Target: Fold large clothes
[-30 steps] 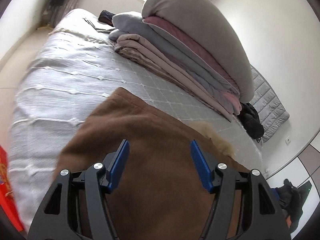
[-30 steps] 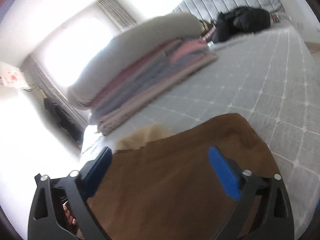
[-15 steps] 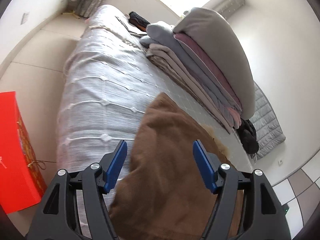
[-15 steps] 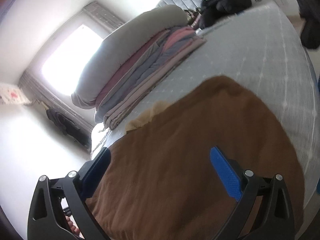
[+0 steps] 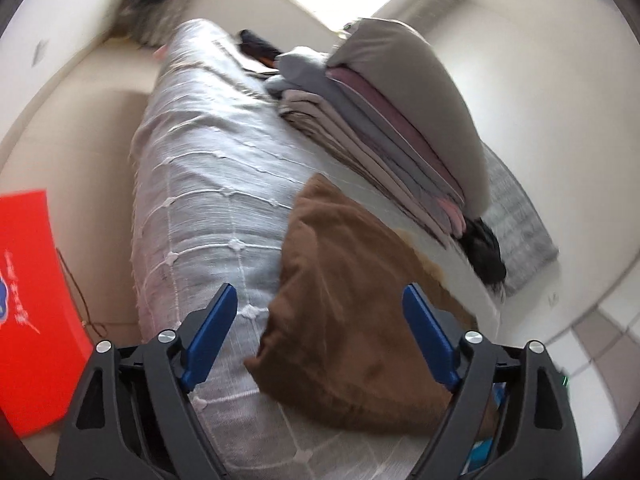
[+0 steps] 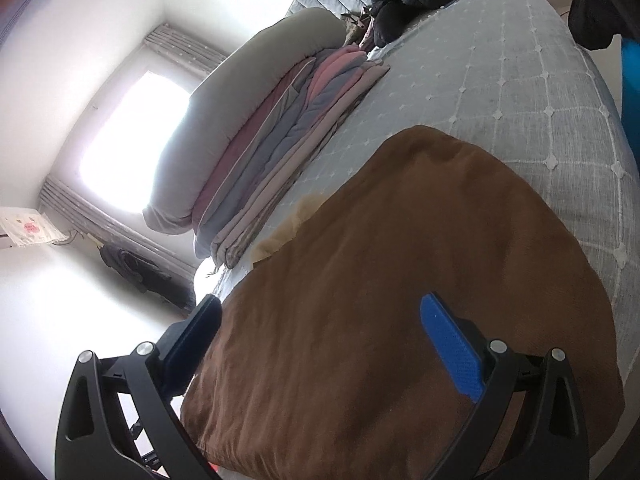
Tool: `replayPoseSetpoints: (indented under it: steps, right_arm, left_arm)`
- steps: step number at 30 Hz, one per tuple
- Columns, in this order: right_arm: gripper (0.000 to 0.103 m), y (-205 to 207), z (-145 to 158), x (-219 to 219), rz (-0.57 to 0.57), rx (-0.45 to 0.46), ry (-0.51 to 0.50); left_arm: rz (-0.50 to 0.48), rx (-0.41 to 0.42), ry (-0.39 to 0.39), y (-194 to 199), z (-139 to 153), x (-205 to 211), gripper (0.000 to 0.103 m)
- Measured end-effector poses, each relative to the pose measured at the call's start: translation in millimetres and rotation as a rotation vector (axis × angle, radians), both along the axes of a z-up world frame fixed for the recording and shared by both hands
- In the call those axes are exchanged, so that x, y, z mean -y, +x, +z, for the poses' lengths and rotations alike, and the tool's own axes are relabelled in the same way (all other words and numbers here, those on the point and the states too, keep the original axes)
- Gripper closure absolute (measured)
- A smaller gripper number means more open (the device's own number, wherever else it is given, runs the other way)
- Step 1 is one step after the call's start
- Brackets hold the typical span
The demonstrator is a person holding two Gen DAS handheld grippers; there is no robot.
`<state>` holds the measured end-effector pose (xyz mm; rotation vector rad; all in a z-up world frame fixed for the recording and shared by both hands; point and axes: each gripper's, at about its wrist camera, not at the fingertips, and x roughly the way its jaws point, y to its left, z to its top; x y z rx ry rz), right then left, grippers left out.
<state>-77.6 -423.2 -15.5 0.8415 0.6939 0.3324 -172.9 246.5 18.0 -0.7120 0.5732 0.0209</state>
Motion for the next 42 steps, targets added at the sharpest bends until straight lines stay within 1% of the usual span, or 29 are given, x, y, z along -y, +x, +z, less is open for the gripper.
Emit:
replayPoseSetpoints:
  steps: [1,6,9,12,14,16,18,20,22,25,28,29,30,31,33,35,37,39,42]
  right_arm:
    - [0.007,0,1,0,0.001,0.001,-0.007]
    - [0.007,2,0,-2,0.012,-0.004,0.001]
    - [0.007,2,0,-2,0.012,-0.002,0.009]
    - [0.007,3,-5,4,0.006,-0.012,0.05]
    - [0.007,4,-10,9,-0.002,-0.028,0.089]
    - [0.007,4,-16,12,-0.007,-0.042,0.125]
    - [0.007,5,-19,13,-0.013,-0.055,0.134]
    - [0.007,3,-18,13,-0.012,-0.052,0.143]
    - [0.007,3,-18,12,-0.004,-0.052,0.143]
    - [0.007,5,-17,10,0.032,-0.067,0.11]
    - [0.007,1,-10,18,0.047,-0.057,0.081]
    - [0.007,-3,-9,24,0.045,-0.053,0.082]
    - [0.007,-7,-8,31,0.041,-0.05,0.089]
    - [0.007,-10,-8,36,0.039,-0.047,0.098]
    - [0.007,-24,-6,50,0.034,-0.026,0.135]
    - [0.007,-37,-6,60,0.038,-0.022,0.15]
    - [0.007,-49,-4,65,0.052,-0.011,0.183]
    - [0.007,-64,3,63,0.094,0.025,0.203]
    - [0.007,-85,6,49,0.151,0.037,0.207]
  left_arm:
    - [-0.025,-0.004,0.011,-2,0,3,0.021]
    - [-0.137,-0.05,0.0,-6,-12,18,0.02]
    - [-0.183,-0.118,0.01,-5,-26,29,0.02]
    - [-0.204,-0.188,-0.062,-6,-46,29,0.02]
    - [-0.201,-0.225,-0.16,-6,-63,23,0.02]
    - [-0.179,-0.243,-0.222,-7,-72,16,0.02]
    - [-0.166,-0.242,-0.281,-6,-79,8,0.02]
    - [-0.16,-0.248,-0.325,-5,-85,5,0.02]
    - [-0.143,-0.271,-0.358,-2,-93,4,0.02]
    - [-0.119,-0.293,-0.389,2,-105,5,0.02]
    - [-0.087,-0.291,-0.441,5,-114,2,0.02]
    - [-0.068,-0.282,-0.462,4,-115,0,0.02]
    - [-0.048,-0.251,-0.483,3,-112,-3,0.019]
    - [-0.041,-0.227,-0.487,5,-108,-3,0.019]
    - [-0.032,-0.189,-0.465,5,-101,-3,0.019]
    - [-0.025,-0.138,-0.459,3,-93,1,0.019]
    - [-0.032,-0.114,-0.45,4,-88,5,0.019]
    - [-0.052,-0.127,-0.493,11,-92,10,0.019]
    - [-0.044,-0.145,-0.522,18,-96,19,0.019]
